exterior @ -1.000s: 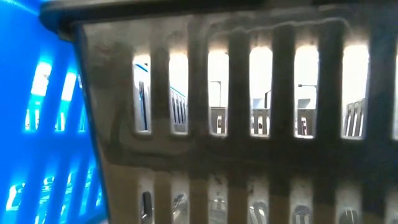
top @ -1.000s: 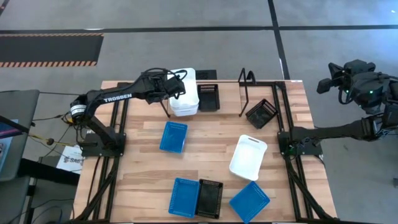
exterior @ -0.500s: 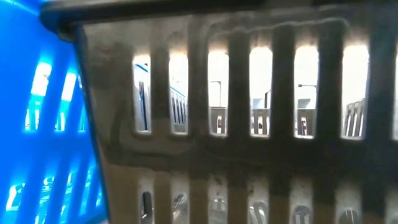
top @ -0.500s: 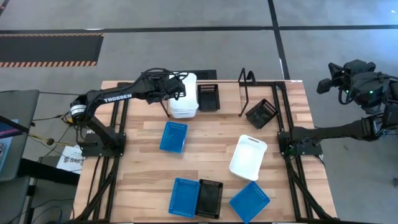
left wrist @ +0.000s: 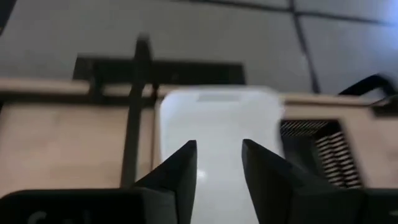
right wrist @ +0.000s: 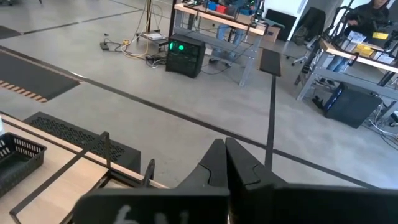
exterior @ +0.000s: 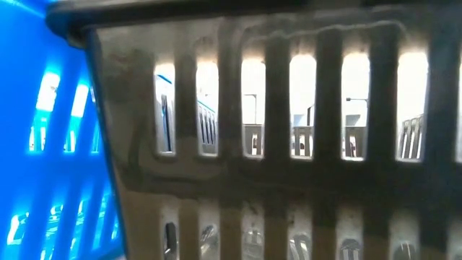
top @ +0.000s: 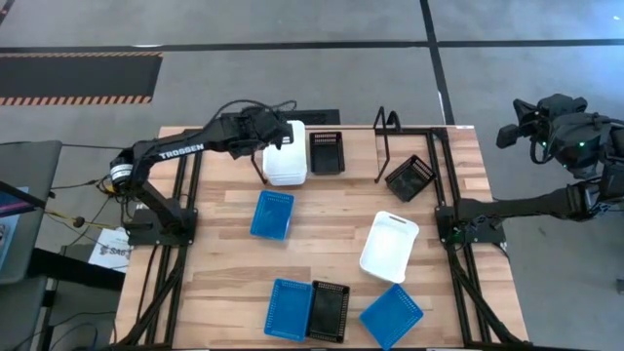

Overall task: Stack baskets on shelf by color
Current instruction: Stack the left white bin on top of the white bin on the shelf

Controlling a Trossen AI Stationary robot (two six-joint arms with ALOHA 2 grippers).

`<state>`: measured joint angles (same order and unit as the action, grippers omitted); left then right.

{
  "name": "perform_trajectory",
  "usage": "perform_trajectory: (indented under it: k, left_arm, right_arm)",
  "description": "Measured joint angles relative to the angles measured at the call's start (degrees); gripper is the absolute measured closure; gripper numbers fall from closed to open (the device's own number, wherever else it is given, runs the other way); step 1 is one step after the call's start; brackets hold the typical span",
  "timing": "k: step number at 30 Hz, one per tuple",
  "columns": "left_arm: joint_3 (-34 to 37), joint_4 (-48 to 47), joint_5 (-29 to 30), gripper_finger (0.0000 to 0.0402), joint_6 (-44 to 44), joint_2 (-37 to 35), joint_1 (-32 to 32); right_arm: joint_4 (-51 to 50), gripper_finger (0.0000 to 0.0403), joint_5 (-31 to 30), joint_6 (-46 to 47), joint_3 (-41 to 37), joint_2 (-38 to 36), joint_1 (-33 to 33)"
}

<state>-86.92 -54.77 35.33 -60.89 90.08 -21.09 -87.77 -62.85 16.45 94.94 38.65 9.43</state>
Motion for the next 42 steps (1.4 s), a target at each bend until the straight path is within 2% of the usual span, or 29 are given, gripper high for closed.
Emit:
perform_trajectory:
  k: [6, 11, 17, 20, 24, 28, 37, 42]
  left_arm:
    - [-7.07, 2.92, -0.15, 0.0286, 12.04, -0.05, 4.8]
    - [-8.3, 2.43, -1.57, 0.0311, 19.7, -0.05, 12.12]
    - [-4.85, -1.02, -3.19, 0.0389, 18.1, -0.02, 19.35]
    - [-0.89, -0.93, -3.74, 0.0395, 16.03, -0.04, 21.21]
    - [5.7, 0.67, -8.74, 0.04, 13.24, -0.02, 21.49]
    - [10.78, 4.23, -10.76, 0.0401, 13.11, 0.02, 21.18]
    - [13.75, 5.44, -16.66, 0.0401, 18.26, 0.0, 17.48]
    - [14.41, 5.49, -17.23, 0.0401, 20.94, 0.0, 16.08]
  right_arm:
    - [0.0, 0.0401, 0.0, 0.02, 0.02, 0.0, 0.0]
    - [0.37, 0.0401, 0.0, 0.07, 0.02, 0.0, 0.0]
    - [1.6, 0.0401, -0.02, 0.15, -0.01, 0.0, -0.01]
    - [1.66, 0.0401, -0.03, 0.72, -0.01, 0.01, 0.0]
    - [1.62, 0.0401, -0.04, 1.51, -0.01, 0.02, 0.0]
    - [1.62, 0.0401, -0.04, 1.73, -0.01, 0.02, -0.02]
    - [1.53, 0.0401, -0.02, 3.17, -0.01, 0.02, 0.0]
    - [1.53, 0.0401, -0.04, 3.19, -0.01, 0.02, 0.0]
